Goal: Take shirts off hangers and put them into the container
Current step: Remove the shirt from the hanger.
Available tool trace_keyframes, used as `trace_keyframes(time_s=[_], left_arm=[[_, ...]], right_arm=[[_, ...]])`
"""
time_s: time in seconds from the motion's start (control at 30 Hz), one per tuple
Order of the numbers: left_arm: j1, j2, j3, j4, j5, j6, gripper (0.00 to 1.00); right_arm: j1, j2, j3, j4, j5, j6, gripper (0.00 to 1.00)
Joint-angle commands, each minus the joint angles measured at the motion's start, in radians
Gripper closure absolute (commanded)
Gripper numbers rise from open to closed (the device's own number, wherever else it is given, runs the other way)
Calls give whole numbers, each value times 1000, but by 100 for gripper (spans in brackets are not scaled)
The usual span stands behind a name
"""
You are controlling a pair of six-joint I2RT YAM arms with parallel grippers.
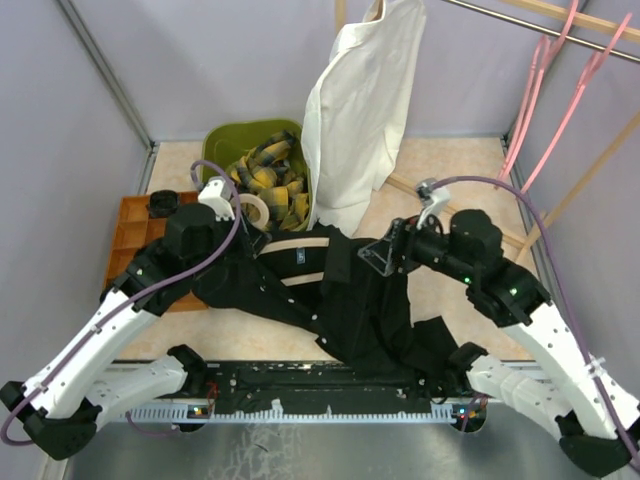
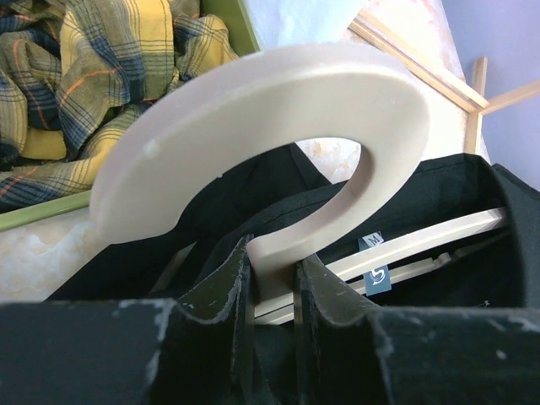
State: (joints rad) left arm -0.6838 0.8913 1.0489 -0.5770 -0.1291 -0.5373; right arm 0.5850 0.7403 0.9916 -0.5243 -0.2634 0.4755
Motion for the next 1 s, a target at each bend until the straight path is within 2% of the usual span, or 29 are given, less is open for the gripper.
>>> trace_keyframes(time_s=[0.0,0.07,0.1,0.2,0.33,0.4,0.57,0.63,0.7,0.97], left_arm=[[3,5,31,41,46,2,100],[3,9,31,41,49,2,100],[3,8,31,39,50,1,100],[3,6,35,25,39,6,100],[3,-6,40,12,12,14,100],[3,-14,39,7,-4,16,100],[3,-18,36,-7,-33,23,100],[3,-18,36,-14,-41,25,100],[3,-20,36,-17,-47,28,100],[3,-38,38,-9,-57,28,100]], right_arm=[[177,93,102,-70,239,-91,30],[281,155,132,-123,382,-117,32],[309,184,151,-144,481,-121,37],[323,246,181,-195,595,-105,60],[324,237,166,-194,692,-78,90],[323,211,147,-180,719,-70,99],[323,114,98,-165,788,-37,99],[323,78,78,-158,793,-36,95],[323,55,64,-169,805,-38,88],[322,107,129,-388,933,0,80]])
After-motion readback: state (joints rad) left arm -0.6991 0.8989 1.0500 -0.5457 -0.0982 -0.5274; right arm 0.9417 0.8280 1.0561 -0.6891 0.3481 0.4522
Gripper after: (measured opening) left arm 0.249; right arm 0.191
